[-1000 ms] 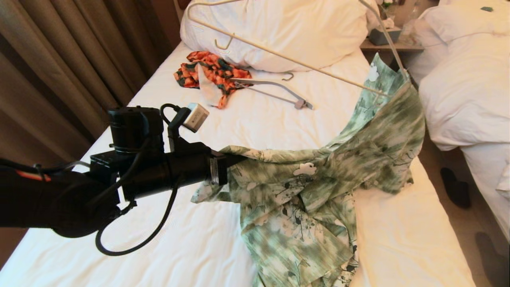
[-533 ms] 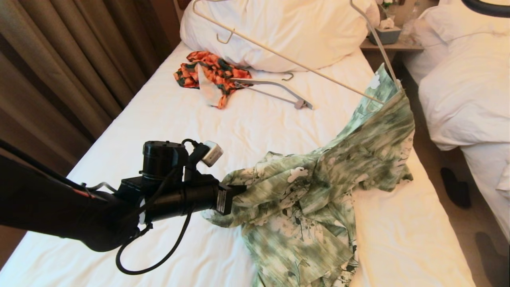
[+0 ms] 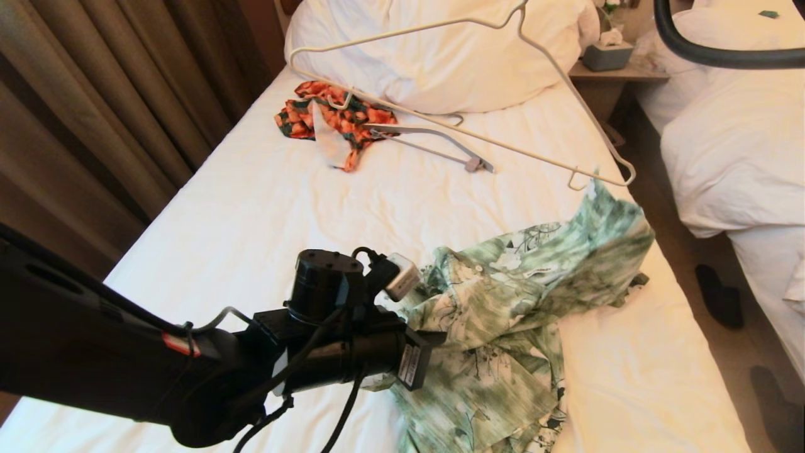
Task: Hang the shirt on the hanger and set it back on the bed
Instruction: Place the hanger on the bed
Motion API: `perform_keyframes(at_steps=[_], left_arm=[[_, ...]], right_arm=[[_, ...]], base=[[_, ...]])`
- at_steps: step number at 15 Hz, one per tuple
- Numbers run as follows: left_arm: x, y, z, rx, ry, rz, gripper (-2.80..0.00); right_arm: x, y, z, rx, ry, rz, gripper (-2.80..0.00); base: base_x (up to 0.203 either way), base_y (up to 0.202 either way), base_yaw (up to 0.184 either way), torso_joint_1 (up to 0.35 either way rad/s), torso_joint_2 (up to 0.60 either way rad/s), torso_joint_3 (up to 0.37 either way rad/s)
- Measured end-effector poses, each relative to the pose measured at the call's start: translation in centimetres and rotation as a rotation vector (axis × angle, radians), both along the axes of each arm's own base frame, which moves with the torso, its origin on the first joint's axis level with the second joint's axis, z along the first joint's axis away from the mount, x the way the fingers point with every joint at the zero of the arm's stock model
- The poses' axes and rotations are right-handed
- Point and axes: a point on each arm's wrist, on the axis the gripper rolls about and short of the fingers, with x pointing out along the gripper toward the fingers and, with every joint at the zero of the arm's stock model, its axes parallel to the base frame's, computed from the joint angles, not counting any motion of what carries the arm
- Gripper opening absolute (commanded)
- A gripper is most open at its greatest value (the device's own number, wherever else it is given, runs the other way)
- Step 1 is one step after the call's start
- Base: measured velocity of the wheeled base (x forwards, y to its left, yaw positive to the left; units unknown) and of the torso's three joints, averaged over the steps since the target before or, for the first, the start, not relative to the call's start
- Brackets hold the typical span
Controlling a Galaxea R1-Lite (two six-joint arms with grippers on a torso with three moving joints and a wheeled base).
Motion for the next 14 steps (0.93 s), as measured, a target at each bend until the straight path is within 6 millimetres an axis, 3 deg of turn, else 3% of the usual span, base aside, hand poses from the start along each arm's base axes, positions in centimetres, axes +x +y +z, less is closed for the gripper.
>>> perform_keyframes(at_steps=[2,5,6,10,14], left_arm=[[-0.3,-0.9,0.1,-0.002,-0.006,-0.014,-2.80],[0.7,0.1,-0.1,0.001,-0.005,0.029,-2.80],[1.1,0.7,-0.1,0.002,-0.005,0.050,0.00],[1.2,2.5,0.7,-0.010,-0.020,0.099,0.00],[1.3,7.0,1.5,-0.014,-0.030,0.215,0.00]], right_arm=[[0.0,0.3,-0.1,-0.003,0.004,0.010,-2.80],[0.2,0.6,-0.4,-0.011,0.009,0.012,-2.80],[0.3,0.7,-0.5,-0.012,0.013,0.012,-2.80],[0.9,1.1,-1.3,-0.007,0.051,0.016,-2.80],[1.2,0.8,-1.4,-0.009,0.053,0.003,-2.80]], base=[[0.000,0.000,0.000,0.000,0.00,0.000],[0.000,0.000,0.000,0.000,0.00,0.000],[0.000,0.000,0.000,0.000,0.00,0.000],[0.000,0.000,0.000,0.000,0.00,0.000],[0.000,0.000,0.000,0.000,0.00,0.000]])
